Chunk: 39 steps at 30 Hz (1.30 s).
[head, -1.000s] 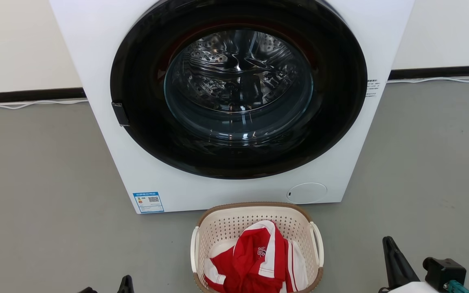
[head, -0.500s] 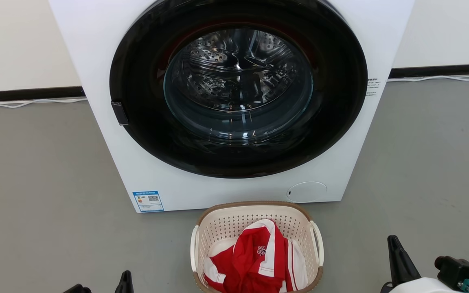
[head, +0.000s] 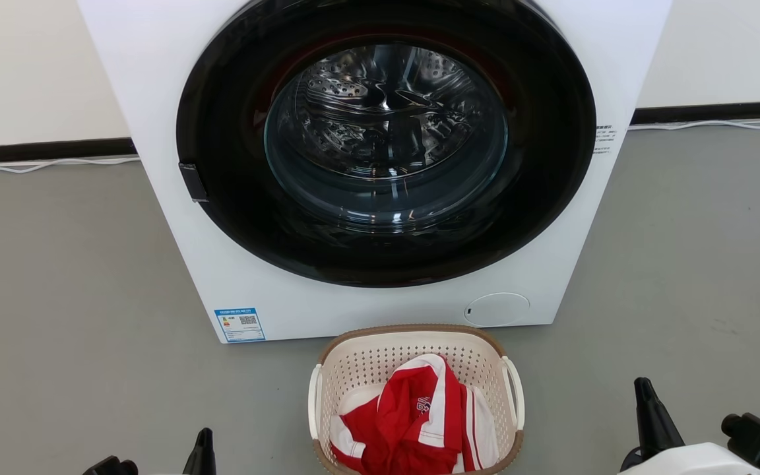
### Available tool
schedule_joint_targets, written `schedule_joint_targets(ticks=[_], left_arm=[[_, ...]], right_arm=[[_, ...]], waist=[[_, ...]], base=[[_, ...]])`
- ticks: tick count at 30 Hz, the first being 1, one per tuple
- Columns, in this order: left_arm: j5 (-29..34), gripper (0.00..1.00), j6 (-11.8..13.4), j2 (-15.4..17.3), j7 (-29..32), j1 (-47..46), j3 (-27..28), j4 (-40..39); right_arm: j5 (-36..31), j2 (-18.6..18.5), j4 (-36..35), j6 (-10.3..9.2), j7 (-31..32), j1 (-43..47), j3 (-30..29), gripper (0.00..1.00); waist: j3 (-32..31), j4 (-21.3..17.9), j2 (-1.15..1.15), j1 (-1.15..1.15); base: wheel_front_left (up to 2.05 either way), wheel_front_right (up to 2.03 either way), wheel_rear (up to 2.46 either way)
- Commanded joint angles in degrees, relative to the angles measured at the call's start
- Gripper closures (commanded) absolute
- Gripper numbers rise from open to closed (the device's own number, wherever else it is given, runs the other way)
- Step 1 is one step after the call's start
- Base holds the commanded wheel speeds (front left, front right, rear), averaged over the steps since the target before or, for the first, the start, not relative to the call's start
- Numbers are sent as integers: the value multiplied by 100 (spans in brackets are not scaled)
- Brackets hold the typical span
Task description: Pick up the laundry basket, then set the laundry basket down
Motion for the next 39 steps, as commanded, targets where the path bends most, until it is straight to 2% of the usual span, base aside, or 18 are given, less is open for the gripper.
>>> schedule_joint_targets(ticks=[1, 39], left_arm=[[-199, 100, -93, 36, 38, -327, 121, -187], [-2236, 100, -530, 67, 659, -590, 457, -492]], right_arm=[[252, -34, -184, 15, 59, -313, 8, 100], [3061, -42, -436, 27, 673, -496, -37, 100]], waist=[[4, 0, -1, -1], [70, -9, -1, -1]], base=[[0, 0, 0], [0, 0, 0]])
